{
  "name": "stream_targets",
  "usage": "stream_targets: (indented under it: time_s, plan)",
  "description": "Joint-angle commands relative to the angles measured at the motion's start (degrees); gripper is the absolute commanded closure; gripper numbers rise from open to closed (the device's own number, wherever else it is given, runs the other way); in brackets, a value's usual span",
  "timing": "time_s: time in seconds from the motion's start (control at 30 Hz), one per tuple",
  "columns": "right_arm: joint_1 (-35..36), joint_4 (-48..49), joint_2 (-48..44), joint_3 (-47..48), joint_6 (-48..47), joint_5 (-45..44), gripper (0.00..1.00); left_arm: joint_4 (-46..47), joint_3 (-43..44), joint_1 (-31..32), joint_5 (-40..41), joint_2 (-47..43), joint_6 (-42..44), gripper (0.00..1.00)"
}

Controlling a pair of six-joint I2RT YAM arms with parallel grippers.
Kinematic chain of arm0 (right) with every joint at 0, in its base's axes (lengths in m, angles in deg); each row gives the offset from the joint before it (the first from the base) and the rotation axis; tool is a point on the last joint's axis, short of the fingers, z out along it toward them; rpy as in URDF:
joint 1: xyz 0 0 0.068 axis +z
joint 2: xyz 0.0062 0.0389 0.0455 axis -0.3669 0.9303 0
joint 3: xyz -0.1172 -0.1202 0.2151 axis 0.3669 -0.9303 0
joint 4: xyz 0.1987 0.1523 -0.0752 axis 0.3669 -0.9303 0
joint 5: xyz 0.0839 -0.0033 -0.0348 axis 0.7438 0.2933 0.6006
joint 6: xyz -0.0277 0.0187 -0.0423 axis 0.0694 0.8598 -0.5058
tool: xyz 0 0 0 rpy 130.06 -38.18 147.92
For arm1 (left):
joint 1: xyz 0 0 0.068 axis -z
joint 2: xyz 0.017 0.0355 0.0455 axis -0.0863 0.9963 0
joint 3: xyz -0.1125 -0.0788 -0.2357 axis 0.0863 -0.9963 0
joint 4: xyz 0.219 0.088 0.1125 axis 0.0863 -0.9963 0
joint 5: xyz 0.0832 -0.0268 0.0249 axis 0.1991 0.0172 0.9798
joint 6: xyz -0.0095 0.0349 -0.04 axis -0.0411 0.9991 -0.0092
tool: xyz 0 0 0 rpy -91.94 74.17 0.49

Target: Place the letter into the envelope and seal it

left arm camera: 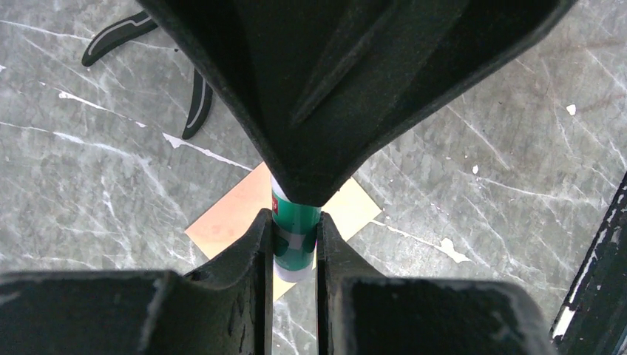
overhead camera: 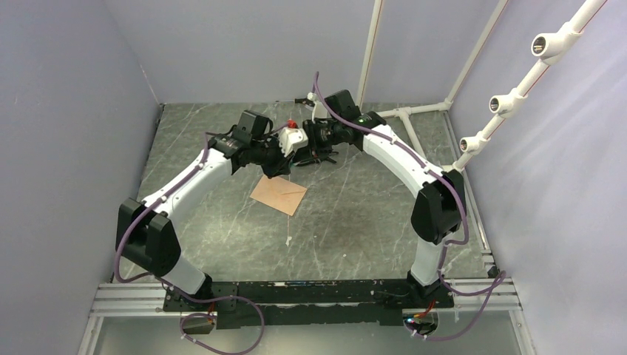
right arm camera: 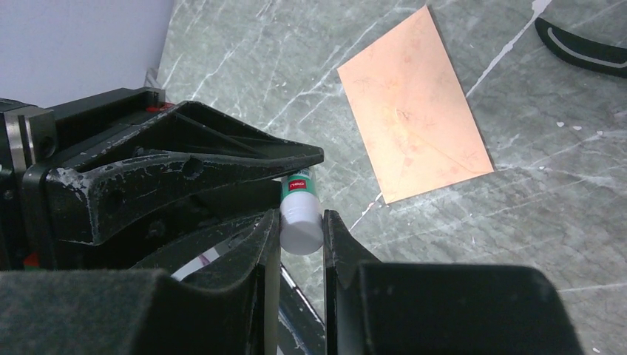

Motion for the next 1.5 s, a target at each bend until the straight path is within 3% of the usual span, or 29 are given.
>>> stream_targets:
  time_s: [0.0, 0.3, 0.53, 0.73, 0.9, 1.07, 1.13, 1.27, 1.47]
  plan:
    - [7.6, -14.3, 5.9, -7.4, 0.0, 2.2, 1.0, 43.8, 11.8, 1.4, -8.4, -3.5, -2.4, 0.98]
    - [8.2, -14.2, 6.5, -8.1, 0.5, -0.6, 1.0, 43.1, 14.2, 1.4, -9.5, -2.5, -2.5, 0.98]
    - [3.8, -9.8, 2.6, -5.2, 4.6, 0.8, 1.0, 37.9, 3.9, 1.2, -8.3, -8.1, -3.9, 0.97]
    - [0.2, -11.3, 1.7, 5.1, 5.8, -2.6, 0.7, 30.9, -5.5, 1.2, -8.0, -12.8, -5.3, 0.98]
    - [-4.2, -10.7, -0.2, 12.0, 8.6, -5.0, 0.62, 27.5, -10.1, 1.1, -6.1, -14.8, -6.0, 0.98]
    - [-7.7, -8.9, -3.3, 14.9, 11.9, -6.8, 0.32, 26.4, -11.8, 0.2, -5.5, -15.7, -7.4, 0.98]
    - [-8.7, -7.6, -4.5, 14.3, 12.7, -6.6, 0.24, 26.3, -12.1, -0.1, -5.9, -16.0, -8.3, 0.98]
    - [-10.2, -3.7, -7.8, 10.5, 14.5, -7.6, 0.19, 25.9, -12.3, -0.2, -5.2, -15.8, -12.2, 0.97]
    - [-11.3, 0.6, -14.7, -0.1, 15.2, -15.9, 0.18, 22.2, -11.5, -0.5, -5.7, -10.5, -27.3, 0.98]
